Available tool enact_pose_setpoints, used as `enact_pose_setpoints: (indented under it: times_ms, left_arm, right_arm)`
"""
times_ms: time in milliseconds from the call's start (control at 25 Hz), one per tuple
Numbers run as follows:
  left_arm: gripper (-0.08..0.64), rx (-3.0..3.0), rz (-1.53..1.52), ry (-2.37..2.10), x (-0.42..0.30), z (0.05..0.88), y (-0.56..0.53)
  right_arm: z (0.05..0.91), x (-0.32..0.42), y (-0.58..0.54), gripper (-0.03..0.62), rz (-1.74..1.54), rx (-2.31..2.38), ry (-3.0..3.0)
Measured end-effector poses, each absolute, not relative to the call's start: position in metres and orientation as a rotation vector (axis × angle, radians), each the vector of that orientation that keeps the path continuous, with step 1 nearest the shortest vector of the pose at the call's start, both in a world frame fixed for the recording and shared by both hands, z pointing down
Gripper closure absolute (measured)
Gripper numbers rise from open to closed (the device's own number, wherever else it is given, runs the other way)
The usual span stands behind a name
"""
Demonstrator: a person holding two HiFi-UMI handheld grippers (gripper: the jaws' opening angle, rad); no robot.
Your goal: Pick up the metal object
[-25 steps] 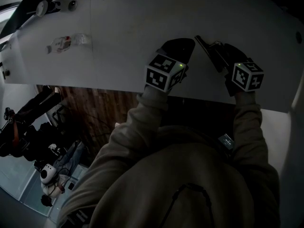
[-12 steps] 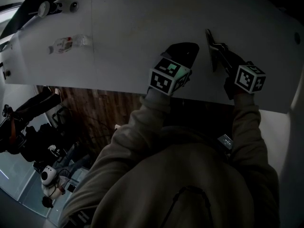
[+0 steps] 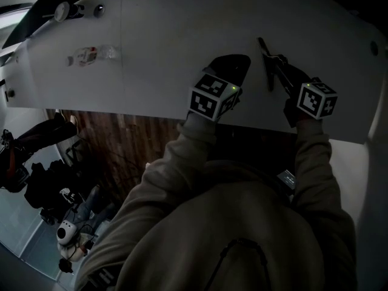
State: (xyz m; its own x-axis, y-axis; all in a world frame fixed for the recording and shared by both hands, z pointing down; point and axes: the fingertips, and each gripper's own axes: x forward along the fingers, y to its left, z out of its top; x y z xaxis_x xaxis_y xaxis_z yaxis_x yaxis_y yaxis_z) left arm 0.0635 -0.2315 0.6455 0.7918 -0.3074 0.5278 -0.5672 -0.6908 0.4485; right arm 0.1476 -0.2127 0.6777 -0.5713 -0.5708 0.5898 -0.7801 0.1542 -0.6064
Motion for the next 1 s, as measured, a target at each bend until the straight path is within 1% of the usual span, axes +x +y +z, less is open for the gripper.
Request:
enact_pose_setpoints:
  times_ms: [480, 1000]
  left_arm:
    - [0.565, 2.451, 0.519, -0.711, 0.057, 0.598, -0.245]
    - [0.565, 2.594, 0.415, -0.815, 0.040, 0.500, -0.274]
  right_arm:
    - [0.608, 0.151, -0.234, 0.565, 1.163, 1.348, -2.302]
    - [0.492, 0.164, -0.266, 0.565, 0.918, 1.445, -2.451]
